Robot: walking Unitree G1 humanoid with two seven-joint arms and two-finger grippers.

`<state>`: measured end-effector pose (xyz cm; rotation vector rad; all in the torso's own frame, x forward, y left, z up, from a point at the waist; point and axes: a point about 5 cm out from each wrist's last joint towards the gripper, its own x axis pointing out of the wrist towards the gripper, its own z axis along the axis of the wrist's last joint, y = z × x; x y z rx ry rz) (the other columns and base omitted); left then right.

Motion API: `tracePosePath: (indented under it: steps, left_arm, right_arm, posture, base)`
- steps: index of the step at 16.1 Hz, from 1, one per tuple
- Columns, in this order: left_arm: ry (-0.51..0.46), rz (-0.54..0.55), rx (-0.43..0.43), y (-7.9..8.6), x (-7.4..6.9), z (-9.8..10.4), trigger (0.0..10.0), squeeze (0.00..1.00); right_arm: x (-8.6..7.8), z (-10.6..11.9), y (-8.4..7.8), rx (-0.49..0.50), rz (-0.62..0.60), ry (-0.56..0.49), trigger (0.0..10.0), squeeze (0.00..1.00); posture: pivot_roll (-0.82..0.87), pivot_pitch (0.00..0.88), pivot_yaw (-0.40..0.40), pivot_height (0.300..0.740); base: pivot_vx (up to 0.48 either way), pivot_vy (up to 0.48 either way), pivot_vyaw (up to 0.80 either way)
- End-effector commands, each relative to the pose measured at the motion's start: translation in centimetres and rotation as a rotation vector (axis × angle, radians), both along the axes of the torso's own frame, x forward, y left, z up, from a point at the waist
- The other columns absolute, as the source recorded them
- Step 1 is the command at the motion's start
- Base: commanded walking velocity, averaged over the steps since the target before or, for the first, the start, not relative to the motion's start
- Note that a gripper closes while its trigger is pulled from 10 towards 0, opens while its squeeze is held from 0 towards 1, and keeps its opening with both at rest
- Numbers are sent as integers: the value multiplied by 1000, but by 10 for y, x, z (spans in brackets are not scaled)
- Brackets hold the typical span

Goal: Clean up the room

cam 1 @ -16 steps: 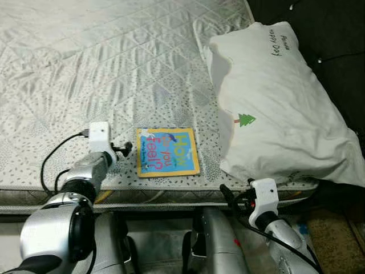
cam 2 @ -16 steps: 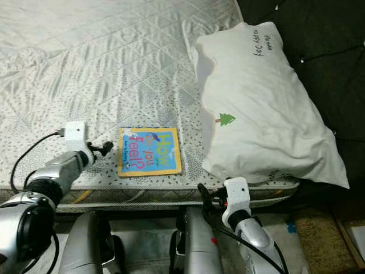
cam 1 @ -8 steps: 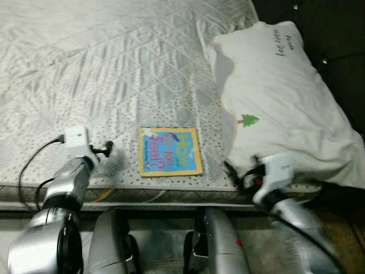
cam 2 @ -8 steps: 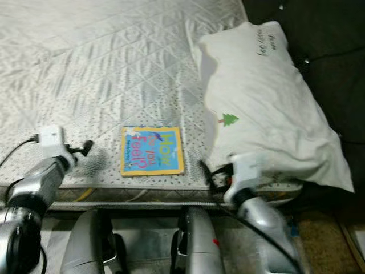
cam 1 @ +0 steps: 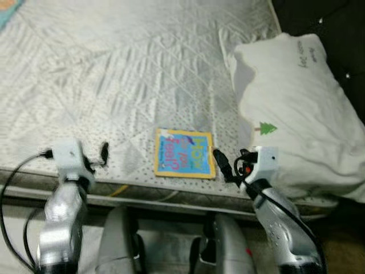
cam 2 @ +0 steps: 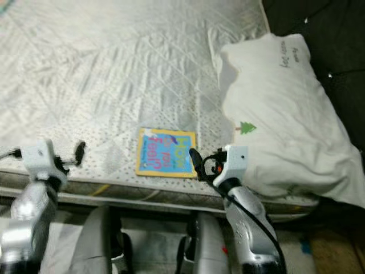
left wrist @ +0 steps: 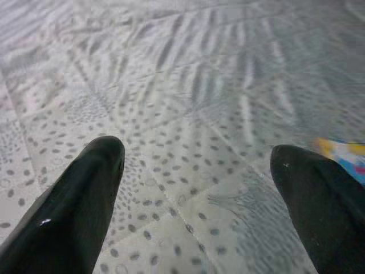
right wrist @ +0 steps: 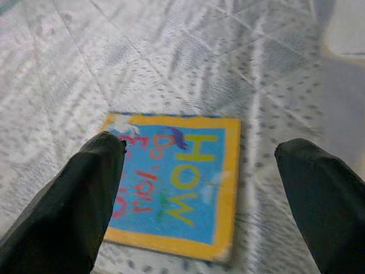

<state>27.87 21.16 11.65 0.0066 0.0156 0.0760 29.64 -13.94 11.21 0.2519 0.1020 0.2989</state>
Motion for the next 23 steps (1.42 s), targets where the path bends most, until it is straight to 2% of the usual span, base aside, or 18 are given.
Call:
tracePosePath:
  steps: [1, 3, 6, 10, 15, 18, 23]
  left_arm:
    - [-6, -29, 13, -8, -5, 3, 10000, 0]
    - [-40, -52, 9, -25, -27, 2, 10000, 0]
    - [-40, -86, 18, -38, -36, -2, 10000, 0]
    - [-34, -66, -5, -40, -34, -1, 10000, 0]
    - [-28, -67, -2, -40, -33, -2, 10000, 0]
    - [-17, -37, -13, -39, -29, -2, 10000, 0]
    - [-6, -29, -29, -41, -30, -4, 10000, 0]
  right_arm:
    - [-1, -4, -5, 7, -31, 9, 10000, 0]
    - [5, -4, 7, 44, -33, -1, 10000, 0]
    - [12, -4, 14, 68, -58, -22, 10000, 0]
    - [20, -2, 16, 80, -86, -36, 10000, 0]
    - [17, -10, 13, 70, -106, -31, 10000, 0]
    - [18, -13, 12, 31, -88, -12, 10000, 0]
    - [21, -20, 14, -6, -56, 26, 10000, 0]
  posture:
    - [11, 174, -72, 596]
    - [25, 156, -66, 596]
    - [26, 136, -62, 596]
    - [35, 127, -48, 596]
    - [34, 128, -43, 596]
    - [27, 132, -44, 596]
    - [31, 136, -58, 596]
  base:
    - [0, 0, 0]
    - [0, 0, 0]
    - [0, 0, 0]
    - [0, 0, -266]
    - [0, 0, -735]
    - [0, 0, 0]
    - [0, 0, 0]
